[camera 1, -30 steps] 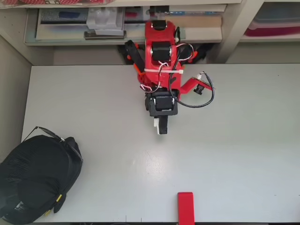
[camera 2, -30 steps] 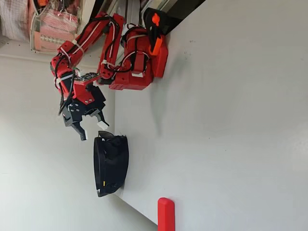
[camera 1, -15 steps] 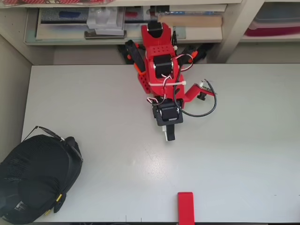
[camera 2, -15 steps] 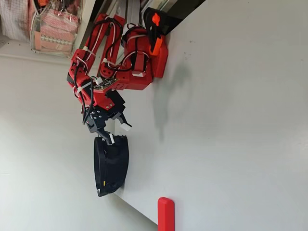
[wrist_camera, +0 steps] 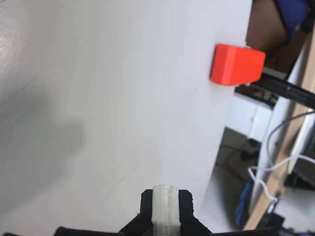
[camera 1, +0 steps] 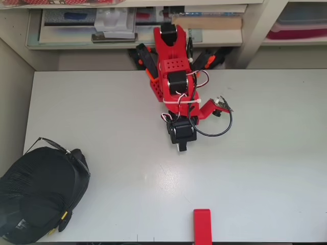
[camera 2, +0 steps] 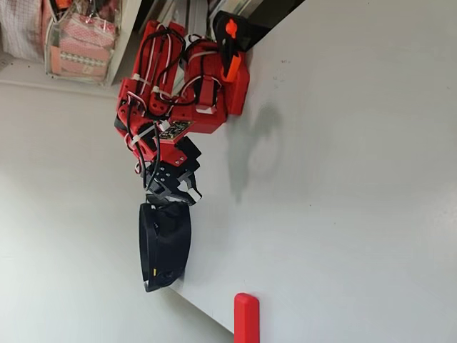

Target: Place Meta Rayban sunglasses on black head mold for quality assessment

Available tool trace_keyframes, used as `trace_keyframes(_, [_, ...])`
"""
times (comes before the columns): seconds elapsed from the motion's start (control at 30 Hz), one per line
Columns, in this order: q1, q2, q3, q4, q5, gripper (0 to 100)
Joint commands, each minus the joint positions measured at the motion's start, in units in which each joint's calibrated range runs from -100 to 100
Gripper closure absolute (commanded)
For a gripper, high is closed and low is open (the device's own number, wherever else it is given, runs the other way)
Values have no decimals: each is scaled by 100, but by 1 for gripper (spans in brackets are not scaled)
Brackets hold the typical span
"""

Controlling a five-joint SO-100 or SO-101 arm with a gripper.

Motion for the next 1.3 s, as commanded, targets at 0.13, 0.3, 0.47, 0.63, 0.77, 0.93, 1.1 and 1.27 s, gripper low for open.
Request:
trace_keyframes(0.13, [0, -109, 27, -143, -22, 99])
trace_keyframes(0.3, [0, -58, 27, -91, 16, 99])
trace_keyframes(0.47, [-8, -58, 27, -91, 23, 99])
trace_keyframes(0.63, [-8, -58, 27, -91, 23, 99])
trace_keyframes(0.77, [-8, -58, 27, -82, 29, 99])
trace_keyframes(0.93, [-8, -58, 27, -82, 29, 99])
trace_keyframes(1.1, [-8, -58, 27, -82, 29, 99])
trace_keyframes(1.27, [-8, -58, 27, -82, 29, 99])
